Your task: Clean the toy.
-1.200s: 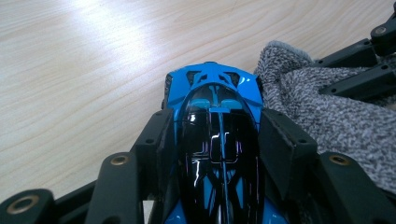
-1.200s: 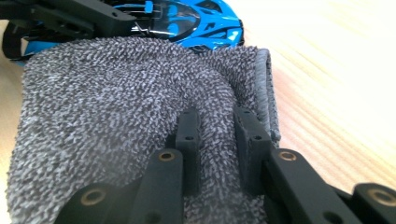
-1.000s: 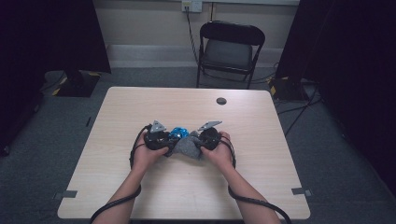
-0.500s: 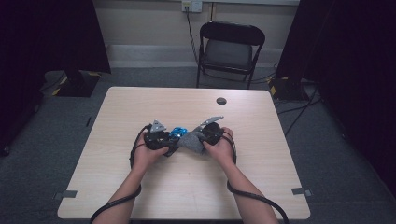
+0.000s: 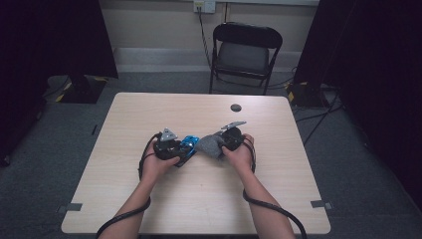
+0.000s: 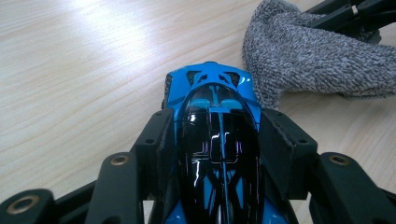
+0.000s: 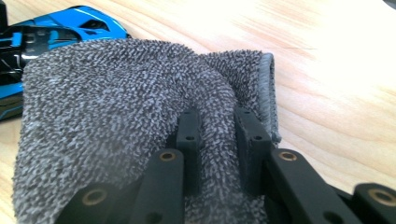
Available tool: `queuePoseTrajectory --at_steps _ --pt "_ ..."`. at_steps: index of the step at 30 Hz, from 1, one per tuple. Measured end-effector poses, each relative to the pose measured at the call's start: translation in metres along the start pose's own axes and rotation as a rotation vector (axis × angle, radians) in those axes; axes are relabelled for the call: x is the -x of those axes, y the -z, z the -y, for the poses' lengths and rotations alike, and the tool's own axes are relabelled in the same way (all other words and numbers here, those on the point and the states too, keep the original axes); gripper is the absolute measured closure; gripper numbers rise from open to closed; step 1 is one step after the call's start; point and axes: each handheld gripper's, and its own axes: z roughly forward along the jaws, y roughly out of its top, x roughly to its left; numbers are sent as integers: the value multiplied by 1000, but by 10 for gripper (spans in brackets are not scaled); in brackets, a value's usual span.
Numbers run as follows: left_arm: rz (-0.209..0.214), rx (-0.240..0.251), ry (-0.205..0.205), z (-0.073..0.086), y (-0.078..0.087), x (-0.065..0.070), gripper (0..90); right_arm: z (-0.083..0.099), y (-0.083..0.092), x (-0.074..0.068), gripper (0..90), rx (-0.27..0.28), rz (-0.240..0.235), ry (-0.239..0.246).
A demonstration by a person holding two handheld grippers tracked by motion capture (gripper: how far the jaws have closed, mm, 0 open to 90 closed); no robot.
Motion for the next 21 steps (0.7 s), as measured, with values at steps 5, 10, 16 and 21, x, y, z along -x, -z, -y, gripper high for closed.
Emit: queuePoseTrajectory --at_steps 5,10,16,21 --pt "0 0 0 0 0 0 469 1 2 4 740 1 13 -8" --pt "1 2 6 0 0 0 468 2 5 8 739 7 22 -15" --pt "0 4 8 0 0 0 469 4 12 13 739 18 31 -26" --pt "2 9 15 1 0 0 468 9 21 19 738 32 12 -42"
